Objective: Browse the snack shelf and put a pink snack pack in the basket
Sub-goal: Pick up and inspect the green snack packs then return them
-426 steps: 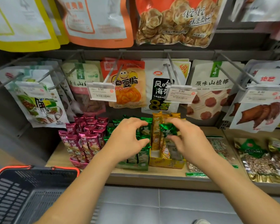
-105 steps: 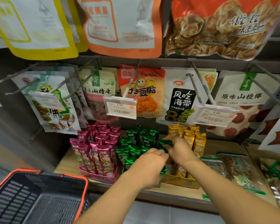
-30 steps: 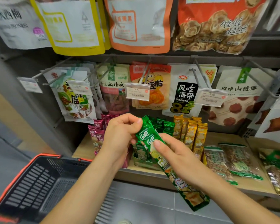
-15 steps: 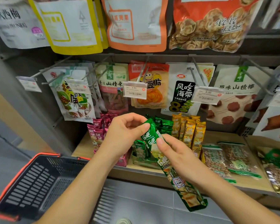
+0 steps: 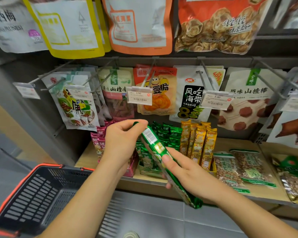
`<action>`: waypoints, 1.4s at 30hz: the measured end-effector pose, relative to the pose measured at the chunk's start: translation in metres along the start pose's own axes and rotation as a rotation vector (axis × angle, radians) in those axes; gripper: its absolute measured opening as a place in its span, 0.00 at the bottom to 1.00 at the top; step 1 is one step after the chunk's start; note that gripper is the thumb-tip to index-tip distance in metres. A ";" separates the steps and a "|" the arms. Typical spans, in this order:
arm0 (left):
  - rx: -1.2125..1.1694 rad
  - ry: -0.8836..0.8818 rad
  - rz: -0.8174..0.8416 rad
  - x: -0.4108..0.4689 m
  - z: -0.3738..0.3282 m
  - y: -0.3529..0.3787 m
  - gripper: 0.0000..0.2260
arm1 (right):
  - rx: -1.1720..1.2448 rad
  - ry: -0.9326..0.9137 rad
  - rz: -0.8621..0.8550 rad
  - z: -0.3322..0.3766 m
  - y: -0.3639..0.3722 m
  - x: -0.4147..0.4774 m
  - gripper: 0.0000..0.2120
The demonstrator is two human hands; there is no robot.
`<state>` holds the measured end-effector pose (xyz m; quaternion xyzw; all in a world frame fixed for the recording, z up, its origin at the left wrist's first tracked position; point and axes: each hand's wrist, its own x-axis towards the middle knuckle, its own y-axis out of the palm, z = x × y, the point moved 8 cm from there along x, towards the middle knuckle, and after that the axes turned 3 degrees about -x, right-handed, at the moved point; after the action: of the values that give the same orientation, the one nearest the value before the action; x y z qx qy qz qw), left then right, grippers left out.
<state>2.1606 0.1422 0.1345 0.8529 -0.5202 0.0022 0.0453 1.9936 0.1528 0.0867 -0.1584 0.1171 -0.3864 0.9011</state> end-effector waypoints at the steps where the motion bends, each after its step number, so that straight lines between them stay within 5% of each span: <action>1: -0.046 -0.014 -0.024 0.003 0.000 -0.005 0.04 | 0.019 0.018 0.017 -0.001 0.002 -0.001 0.18; 10: -0.249 -0.063 -0.050 0.006 -0.003 -0.018 0.10 | -0.035 -0.020 -0.082 0.007 -0.006 -0.002 0.18; 16: -0.057 0.100 -0.020 0.006 -0.005 -0.013 0.03 | -0.117 -0.049 -0.172 0.007 -0.007 -0.005 0.22; 22: 0.034 0.070 -0.036 0.009 0.004 -0.009 0.25 | -0.124 -0.083 -0.256 0.010 -0.012 -0.007 0.23; 26: -0.153 -0.012 0.094 0.005 0.017 0.011 0.24 | -0.119 -0.089 -0.269 0.013 -0.012 -0.007 0.22; 31: -0.252 -0.132 0.217 -0.004 0.026 0.026 0.16 | -0.012 -0.044 -0.158 0.010 -0.010 -0.004 0.24; 38: -0.240 -0.074 0.041 0.005 0.017 0.002 0.04 | -0.085 0.166 0.269 0.002 -0.015 -0.015 0.07; 42: -0.274 -0.102 0.046 0.005 0.018 0.003 0.11 | -0.001 0.106 0.174 0.003 -0.025 -0.014 0.04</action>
<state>2.1593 0.1353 0.1168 0.8256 -0.5366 -0.1110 0.1345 1.9688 0.1476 0.0996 -0.1272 0.1780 -0.3147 0.9236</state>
